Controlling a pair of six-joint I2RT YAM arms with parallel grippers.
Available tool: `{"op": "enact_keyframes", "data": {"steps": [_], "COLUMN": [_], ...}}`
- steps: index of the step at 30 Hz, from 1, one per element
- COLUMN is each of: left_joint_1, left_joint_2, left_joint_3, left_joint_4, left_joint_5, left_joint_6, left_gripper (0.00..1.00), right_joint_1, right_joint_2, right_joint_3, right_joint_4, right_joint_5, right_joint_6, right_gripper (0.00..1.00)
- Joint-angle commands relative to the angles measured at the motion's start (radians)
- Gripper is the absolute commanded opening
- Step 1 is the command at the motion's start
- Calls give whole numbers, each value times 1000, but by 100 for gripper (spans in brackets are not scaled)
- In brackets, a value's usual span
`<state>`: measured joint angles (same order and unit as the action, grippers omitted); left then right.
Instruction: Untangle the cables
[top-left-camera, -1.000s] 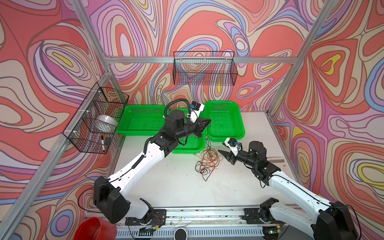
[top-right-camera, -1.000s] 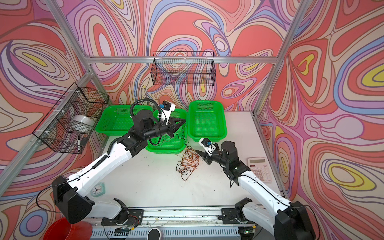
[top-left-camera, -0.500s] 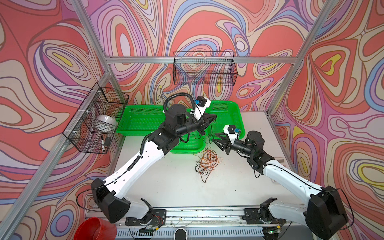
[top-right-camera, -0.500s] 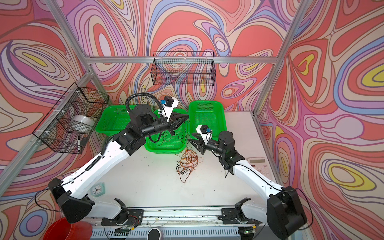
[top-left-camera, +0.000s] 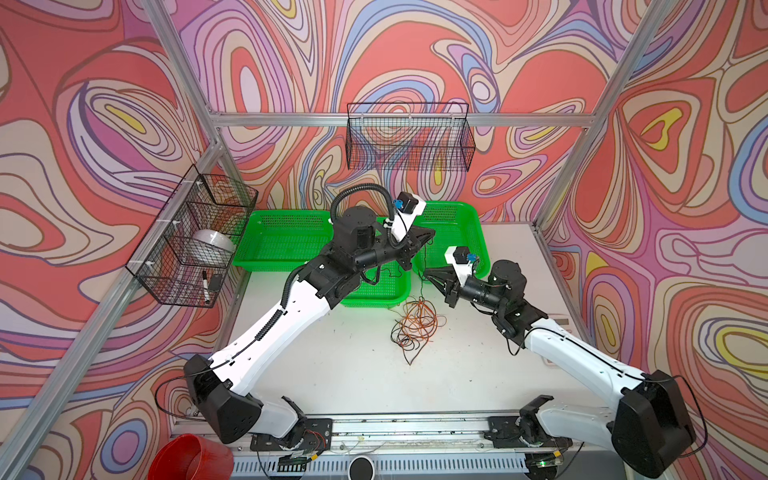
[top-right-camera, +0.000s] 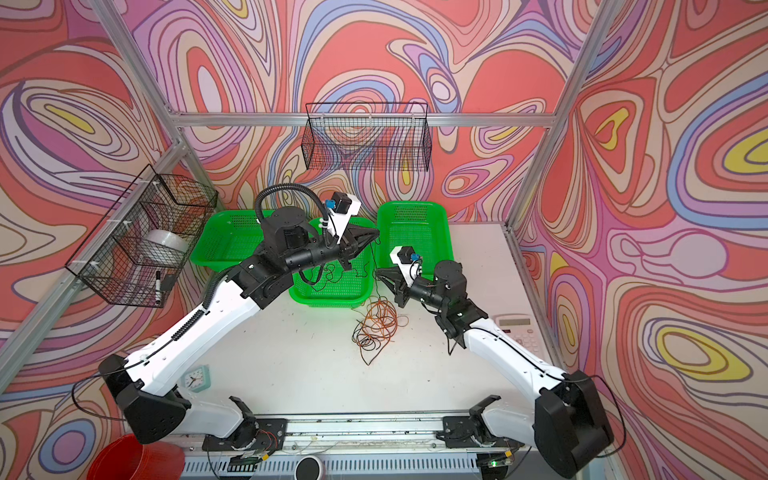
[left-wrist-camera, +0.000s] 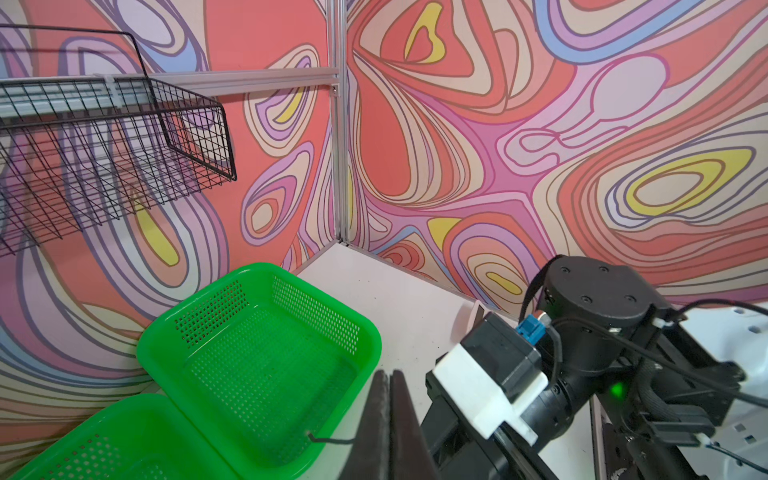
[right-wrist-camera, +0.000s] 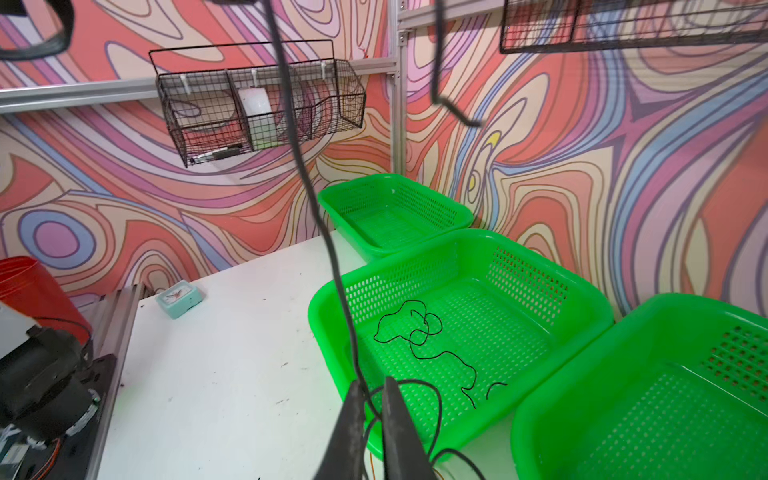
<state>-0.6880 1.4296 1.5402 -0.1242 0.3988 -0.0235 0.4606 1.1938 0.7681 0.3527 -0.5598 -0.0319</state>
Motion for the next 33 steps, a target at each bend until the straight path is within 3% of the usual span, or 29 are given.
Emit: {"op": "enact_keyframes", "data": {"steps": [1, 5, 6, 9, 12, 17, 21, 28, 30, 33], "left_joint_1": [-5, -4, -4, -4, -5, -4, -5, -5, -5, -5], "left_joint_2": [-13, -18, -17, -6, 7, 25, 29, 34, 31, 25], "left_joint_3": [49, 68, 72, 106, 138, 181, 190, 209, 211, 208], "left_joint_4": [-21, -43, -43, -53, -57, -61, -60, -68, -69, -78], "left_joint_5": [-38, -61, -61, -49, -37, -32, -29, -39, -44, -52], "left_joint_6": [62, 87, 89, 91, 91, 103, 105, 119, 126, 137], "left_gripper": [0, 0, 0, 0, 0, 0, 0, 0, 0, 0], "right_joint_1": [4, -2, -3, -6, -8, -7, 13, 64, 66, 66], "right_joint_2": [-50, -80, -92, -127, -153, -105, -23, 116, 128, 113], "right_joint_3": [-26, -75, -96, -137, -143, -135, -138, -67, -65, -86], "right_joint_4": [13, 46, 77, 142, 130, 58, 120, 242, 258, 290], "right_joint_5": [87, 172, 184, 211, 183, -34, -36, -72, -42, 4], "right_joint_6": [12, 55, 69, 79, 50, -1, 25, 59, 64, 67], "right_gripper": [6, 0, 3, 30, 46, 55, 57, 53, 43, 20]}}
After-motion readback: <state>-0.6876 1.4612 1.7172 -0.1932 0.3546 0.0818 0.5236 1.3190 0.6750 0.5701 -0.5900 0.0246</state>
